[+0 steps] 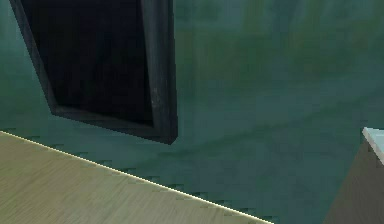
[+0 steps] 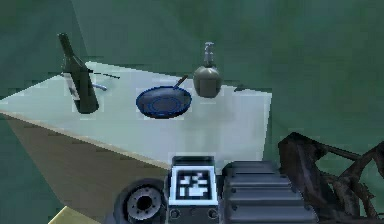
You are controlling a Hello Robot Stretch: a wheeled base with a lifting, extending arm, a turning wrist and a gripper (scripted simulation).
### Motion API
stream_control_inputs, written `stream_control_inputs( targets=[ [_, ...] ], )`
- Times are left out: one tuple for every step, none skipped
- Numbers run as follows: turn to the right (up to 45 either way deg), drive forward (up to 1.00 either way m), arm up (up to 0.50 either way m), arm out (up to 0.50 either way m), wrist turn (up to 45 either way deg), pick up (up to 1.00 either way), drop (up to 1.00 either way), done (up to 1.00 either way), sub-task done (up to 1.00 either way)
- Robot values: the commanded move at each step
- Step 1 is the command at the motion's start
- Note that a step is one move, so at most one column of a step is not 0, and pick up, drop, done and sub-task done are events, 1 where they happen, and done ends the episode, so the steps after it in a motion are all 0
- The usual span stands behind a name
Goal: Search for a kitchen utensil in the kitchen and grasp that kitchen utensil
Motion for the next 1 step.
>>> stream_control_inputs(
  targets=[
    [0.0,0.0,0.0,0.38,0.0,0.0,0.0,0.0,0.0]
  ],
)
